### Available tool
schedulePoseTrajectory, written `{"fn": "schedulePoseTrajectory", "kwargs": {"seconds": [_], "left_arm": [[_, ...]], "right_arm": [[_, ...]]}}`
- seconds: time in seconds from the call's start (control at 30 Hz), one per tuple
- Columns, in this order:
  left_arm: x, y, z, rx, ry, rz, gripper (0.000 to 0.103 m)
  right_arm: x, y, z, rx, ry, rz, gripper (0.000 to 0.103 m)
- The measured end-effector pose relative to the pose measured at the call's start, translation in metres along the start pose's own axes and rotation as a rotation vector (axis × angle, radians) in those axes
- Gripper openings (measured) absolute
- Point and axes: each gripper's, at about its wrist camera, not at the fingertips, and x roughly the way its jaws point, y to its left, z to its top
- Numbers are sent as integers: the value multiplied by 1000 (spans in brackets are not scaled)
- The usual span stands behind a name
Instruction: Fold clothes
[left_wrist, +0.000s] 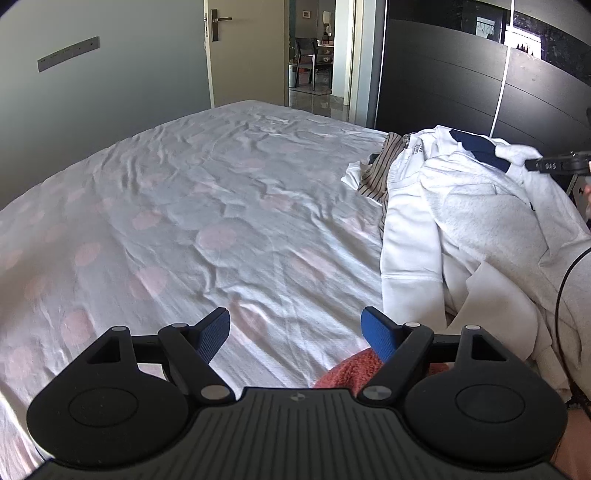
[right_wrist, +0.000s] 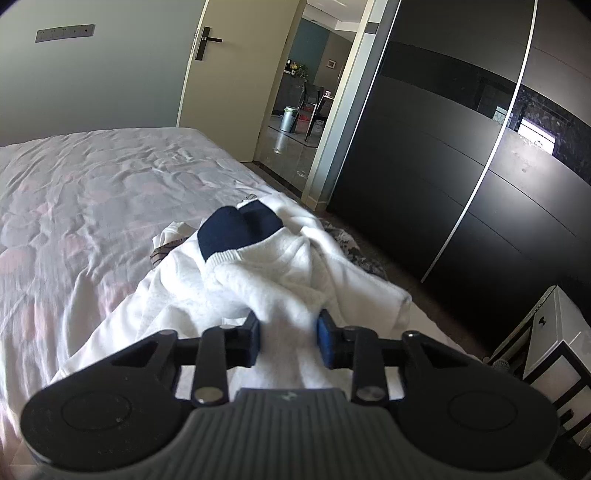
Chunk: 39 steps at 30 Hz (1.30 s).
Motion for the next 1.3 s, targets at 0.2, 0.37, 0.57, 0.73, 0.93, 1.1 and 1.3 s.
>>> {"fn": "schedulePoseTrajectory", "kwargs": {"seconds": [0.2, 0.37, 0.57, 0.73, 0.93, 1.1, 1.3], "left_arm": [[-7, 23, 3, -34, -14, 25, 88], [-29, 44, 4, -54, -55, 64, 86], [-70, 86, 4, -120, -132, 148, 86], [-109, 126, -2, -194, -203, 198, 86], [-157, 172, -8, -239, -269, 288, 86], [-199, 212, -16, -301, -338, 392, 86], [-190, 248, -39, -348, -250, 493, 86]], "right_arm": [[-50, 2, 68, -51, -154, 15, 11], [-96, 13, 127, -105, -297, 49, 8], [-168, 91, 198, -172, -478, 217, 8], [-226, 163, 228, -215, -625, 388, 8], [-308, 227, 255, -196, -781, 617, 8], [-350, 265, 260, -129, -822, 817, 8], [-313, 301, 227, -152, -710, 926, 6]]}}
